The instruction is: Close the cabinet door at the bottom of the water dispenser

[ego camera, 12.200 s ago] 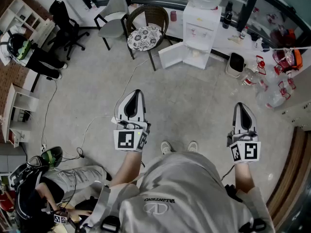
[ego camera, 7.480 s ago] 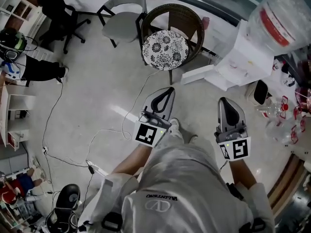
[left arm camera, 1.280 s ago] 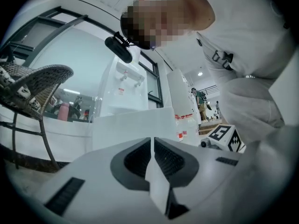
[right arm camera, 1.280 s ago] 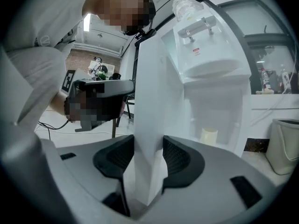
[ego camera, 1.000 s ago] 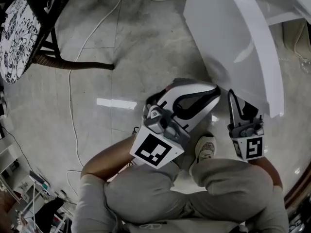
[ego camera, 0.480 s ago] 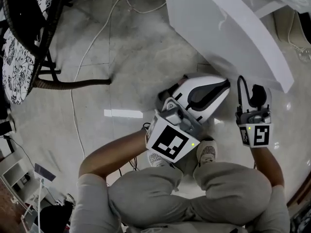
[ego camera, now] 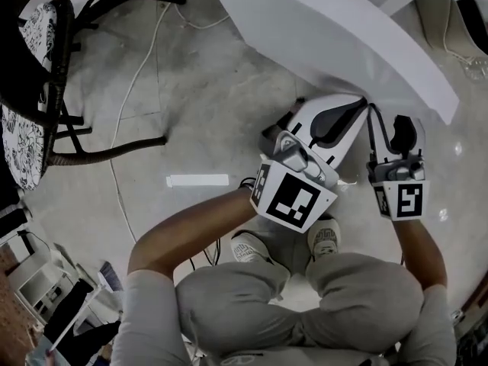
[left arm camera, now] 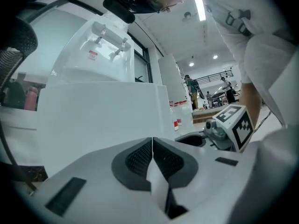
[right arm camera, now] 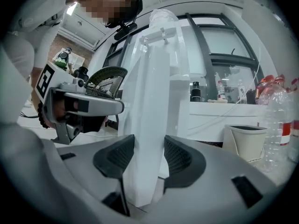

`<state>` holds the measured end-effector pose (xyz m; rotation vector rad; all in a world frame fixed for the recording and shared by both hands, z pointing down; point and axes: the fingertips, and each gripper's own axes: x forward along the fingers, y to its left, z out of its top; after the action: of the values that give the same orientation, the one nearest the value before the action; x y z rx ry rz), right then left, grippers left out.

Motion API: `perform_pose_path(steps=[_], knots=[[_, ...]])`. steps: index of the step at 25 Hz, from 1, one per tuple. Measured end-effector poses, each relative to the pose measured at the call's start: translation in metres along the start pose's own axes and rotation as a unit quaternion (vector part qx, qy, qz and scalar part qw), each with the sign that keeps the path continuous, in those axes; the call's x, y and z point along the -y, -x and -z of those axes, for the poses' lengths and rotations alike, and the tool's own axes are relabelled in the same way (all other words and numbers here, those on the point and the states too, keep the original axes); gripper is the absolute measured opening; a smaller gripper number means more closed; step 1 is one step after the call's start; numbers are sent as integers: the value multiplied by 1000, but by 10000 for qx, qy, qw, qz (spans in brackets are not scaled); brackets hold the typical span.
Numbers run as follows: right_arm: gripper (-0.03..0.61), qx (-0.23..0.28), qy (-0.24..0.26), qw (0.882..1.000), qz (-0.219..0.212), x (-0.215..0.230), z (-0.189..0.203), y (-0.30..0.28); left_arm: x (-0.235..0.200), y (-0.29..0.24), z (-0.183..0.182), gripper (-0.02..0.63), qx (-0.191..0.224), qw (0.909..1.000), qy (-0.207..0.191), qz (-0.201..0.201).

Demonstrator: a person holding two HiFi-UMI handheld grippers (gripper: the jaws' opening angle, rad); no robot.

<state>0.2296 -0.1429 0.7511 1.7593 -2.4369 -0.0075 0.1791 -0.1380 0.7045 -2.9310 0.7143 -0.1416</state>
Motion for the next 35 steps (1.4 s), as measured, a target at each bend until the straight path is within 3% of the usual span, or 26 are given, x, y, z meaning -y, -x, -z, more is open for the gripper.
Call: perform_pose_path(steps=[7,18,29,35], knots=[[163,-25,-142,9987,492,32,3,-11,-9,-20,-1,11,76,10000,-3,13],[140,100,-37,9975,703,67,4,-36,-20,-29,-3,8,54,9998,-177,-70],[127,148,29,9957,919,101,3,-76,-42,-5,-12,8,95,9989,-276,-357],[124,136,86,9952,964,105,3,-85,-55,-7,-7,8,-12,9981,-119,-609]])
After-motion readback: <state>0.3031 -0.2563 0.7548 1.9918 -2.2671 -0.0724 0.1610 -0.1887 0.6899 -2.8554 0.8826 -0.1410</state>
